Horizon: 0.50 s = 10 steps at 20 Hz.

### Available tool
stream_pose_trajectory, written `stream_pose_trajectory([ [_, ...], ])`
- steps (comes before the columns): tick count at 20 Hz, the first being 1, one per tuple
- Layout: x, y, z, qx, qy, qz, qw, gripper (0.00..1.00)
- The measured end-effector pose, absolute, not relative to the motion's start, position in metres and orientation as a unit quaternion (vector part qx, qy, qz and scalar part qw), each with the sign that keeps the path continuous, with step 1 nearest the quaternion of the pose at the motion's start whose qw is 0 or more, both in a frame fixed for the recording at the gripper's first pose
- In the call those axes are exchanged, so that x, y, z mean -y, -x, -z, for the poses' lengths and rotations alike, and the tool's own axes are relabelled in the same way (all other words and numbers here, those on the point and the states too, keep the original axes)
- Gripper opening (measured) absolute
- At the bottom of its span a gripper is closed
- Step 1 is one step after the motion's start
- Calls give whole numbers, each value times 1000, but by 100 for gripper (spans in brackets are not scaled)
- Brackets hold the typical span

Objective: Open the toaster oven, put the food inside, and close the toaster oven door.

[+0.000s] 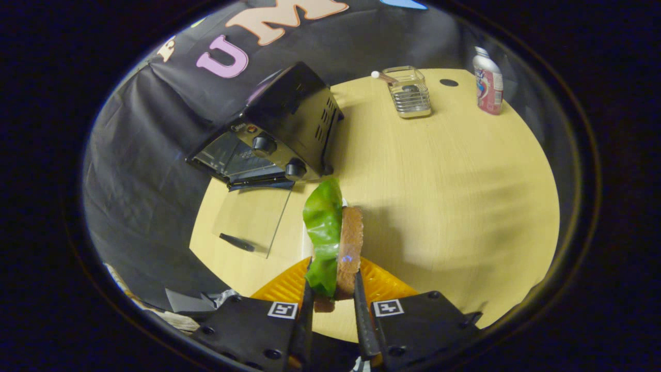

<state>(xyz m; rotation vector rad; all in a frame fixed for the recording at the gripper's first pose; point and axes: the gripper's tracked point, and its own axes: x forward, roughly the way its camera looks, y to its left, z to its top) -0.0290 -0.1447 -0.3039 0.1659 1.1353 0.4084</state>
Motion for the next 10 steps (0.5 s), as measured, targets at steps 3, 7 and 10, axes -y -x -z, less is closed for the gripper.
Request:
stream_pose_trajectory([
  [3,144,33,297,-531,-83,-186,823,34],
  [7,135,36,270,-516,-128,-167,830,30],
  [10,119,40,251,-498,-172,-148,837,30],
])
